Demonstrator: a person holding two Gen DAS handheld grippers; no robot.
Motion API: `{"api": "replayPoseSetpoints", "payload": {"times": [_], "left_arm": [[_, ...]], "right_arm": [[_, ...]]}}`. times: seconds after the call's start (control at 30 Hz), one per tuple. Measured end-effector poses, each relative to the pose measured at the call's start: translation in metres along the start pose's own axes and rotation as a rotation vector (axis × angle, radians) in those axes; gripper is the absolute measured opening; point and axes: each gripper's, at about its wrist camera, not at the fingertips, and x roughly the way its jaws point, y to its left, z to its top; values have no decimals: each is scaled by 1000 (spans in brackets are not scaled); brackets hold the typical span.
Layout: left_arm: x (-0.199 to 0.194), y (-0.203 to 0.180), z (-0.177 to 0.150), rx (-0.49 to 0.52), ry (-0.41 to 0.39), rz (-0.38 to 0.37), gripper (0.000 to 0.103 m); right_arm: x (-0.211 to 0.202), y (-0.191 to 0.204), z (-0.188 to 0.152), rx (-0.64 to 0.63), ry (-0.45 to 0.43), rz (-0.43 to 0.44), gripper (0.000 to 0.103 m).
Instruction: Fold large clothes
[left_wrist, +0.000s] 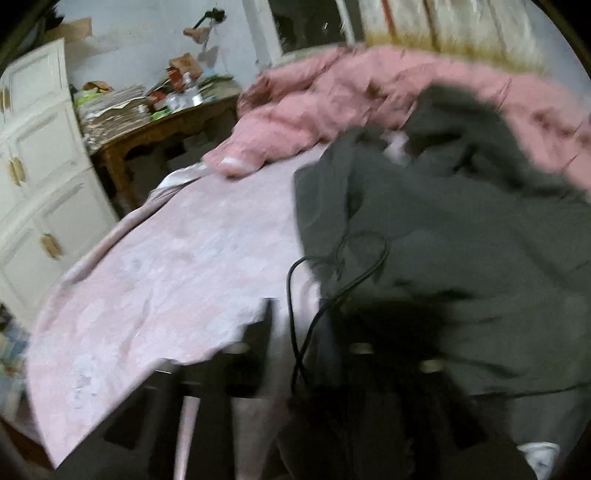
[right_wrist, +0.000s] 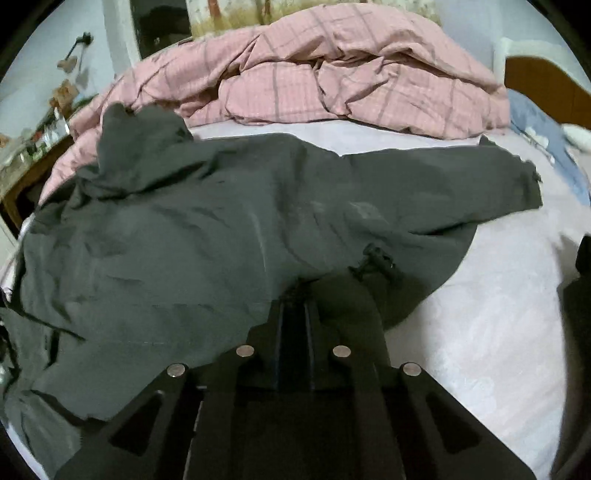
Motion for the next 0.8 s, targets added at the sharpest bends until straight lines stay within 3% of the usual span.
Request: {"api": "replayPoseSetpoints", "payload": {"times": [0.03, 0.1, 0.2, 0.27, 0.33, 0.37, 0.4, 0.43, 0.53, 0.63, 0.7, 0.8], "left_arm": [[-11, 7, 2, -32, -35, -70, 67], [-33, 20, 6, -72, -92, -231, 73], [-43, 18, 9, -31, -102, -224, 73], [-35, 12, 8, -10, -65, -226, 73], [-19, 3, 5, 14, 0, -251, 72], [-11, -2, 3, 26, 28, -261, 68], [-3, -8, 2, 45, 65, -255, 49], [5, -14, 1, 66, 95, -231, 26], [1, -17, 4, 66, 40, -160, 10], [-24, -4, 18, -15, -115, -130, 9], [-26, 5, 24, -71, -141, -88, 8], [-14, 16, 24, -105, -158, 135, 7]], "right_arm": [[-12, -5, -2, 17, -33, 14, 18], [-30, -9, -9, 12, -76, 9, 36], [-54, -8, -21, -45, -139, -93, 59], [-64, -4, -24, -94, -178, -156, 59], [-67, -3, -23, -91, -178, -155, 64], [-66, -3, -21, -83, -165, -149, 64], [-64, -3, -19, -71, -135, -145, 64], [-62, -4, -20, -60, -109, -144, 64], [-54, -13, -25, 18, -68, -94, 64], [-53, -16, -26, 43, -74, -88, 64], [-60, -12, -26, 15, -127, -143, 64], [-71, -4, -26, -37, -190, -213, 64]]}}
